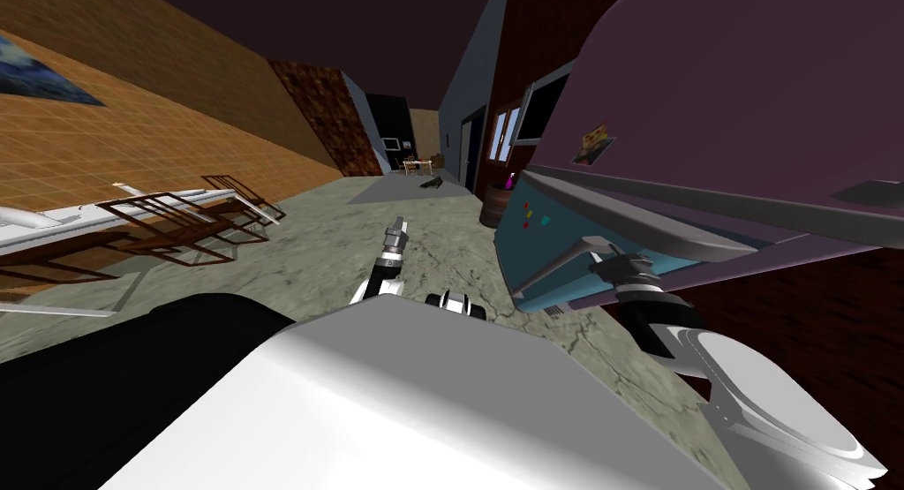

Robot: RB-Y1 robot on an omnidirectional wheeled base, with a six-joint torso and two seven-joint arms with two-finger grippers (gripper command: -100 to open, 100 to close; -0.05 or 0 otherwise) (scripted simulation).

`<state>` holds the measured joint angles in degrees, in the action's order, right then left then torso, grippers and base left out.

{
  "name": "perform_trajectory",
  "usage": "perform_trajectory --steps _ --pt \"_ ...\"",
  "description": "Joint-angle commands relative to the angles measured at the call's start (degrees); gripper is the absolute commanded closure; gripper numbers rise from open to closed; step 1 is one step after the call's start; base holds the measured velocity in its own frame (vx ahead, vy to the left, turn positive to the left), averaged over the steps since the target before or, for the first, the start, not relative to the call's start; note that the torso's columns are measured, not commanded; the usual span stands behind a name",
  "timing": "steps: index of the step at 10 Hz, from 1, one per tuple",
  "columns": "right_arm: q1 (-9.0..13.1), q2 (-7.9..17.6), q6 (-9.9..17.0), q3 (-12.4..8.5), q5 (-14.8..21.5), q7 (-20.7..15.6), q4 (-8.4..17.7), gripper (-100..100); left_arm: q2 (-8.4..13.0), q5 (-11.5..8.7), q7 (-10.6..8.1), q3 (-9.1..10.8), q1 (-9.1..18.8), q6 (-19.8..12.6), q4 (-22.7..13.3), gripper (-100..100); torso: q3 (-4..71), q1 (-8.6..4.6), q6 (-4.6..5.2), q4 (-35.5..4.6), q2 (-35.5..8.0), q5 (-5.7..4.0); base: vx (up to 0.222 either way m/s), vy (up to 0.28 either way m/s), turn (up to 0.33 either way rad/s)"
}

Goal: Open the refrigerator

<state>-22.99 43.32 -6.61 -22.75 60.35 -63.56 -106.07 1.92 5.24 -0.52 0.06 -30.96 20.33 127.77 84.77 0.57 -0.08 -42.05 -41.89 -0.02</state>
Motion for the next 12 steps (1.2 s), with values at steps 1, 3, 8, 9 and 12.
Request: perform_trajectory --steps 1,3,8,9,12 --pt "-0.55 -0.05 1.23 -0.54 -0.24 0.19 1.00 100 0.01 0.00 0.00 0.01 0.00 0.00 0.00 0 0.09 -0.45 -0.16 -0.06 0.07 0.03 0.097 0.322 -0.038" --pt "-1.10 0.43 2.90 -1.47 -0.57 0.46 2.10 100 0.00 0.00 0.00 -0.01 0.00 0.00 0.00 0 0.25 -0.38 -0.38 -0.06 0.32 0.07 0.105 0.400 -0.047" --pt "-1.91 1.14 5.42 -2.86 -1.08 0.87 3.76 100 0.00 0.00 0.00 0.00 0.00 0.00 0.00 0 0.09 -0.56 -0.12 -0.12 0.07 0.04 0.076 0.326 -0.024" --pt "-2.18 1.38 6.25 -3.32 -1.25 1.00 4.31 100 0.01 0.00 0.00 0.01 0.00 0.00 0.01 0 0.01 -0.78 -0.17 -0.18 -0.10 0.02 0.098 0.306 -0.011" --pt "-3.14 1.61 7.53 -4.09 -1.64 1.11 5.08 100 0.02 0.00 0.00 0.02 0.01 0.00 0.01 0 -0.21 -1.02 -0.01 -0.32 -0.48 0.03 0.084 0.234 -0.023"
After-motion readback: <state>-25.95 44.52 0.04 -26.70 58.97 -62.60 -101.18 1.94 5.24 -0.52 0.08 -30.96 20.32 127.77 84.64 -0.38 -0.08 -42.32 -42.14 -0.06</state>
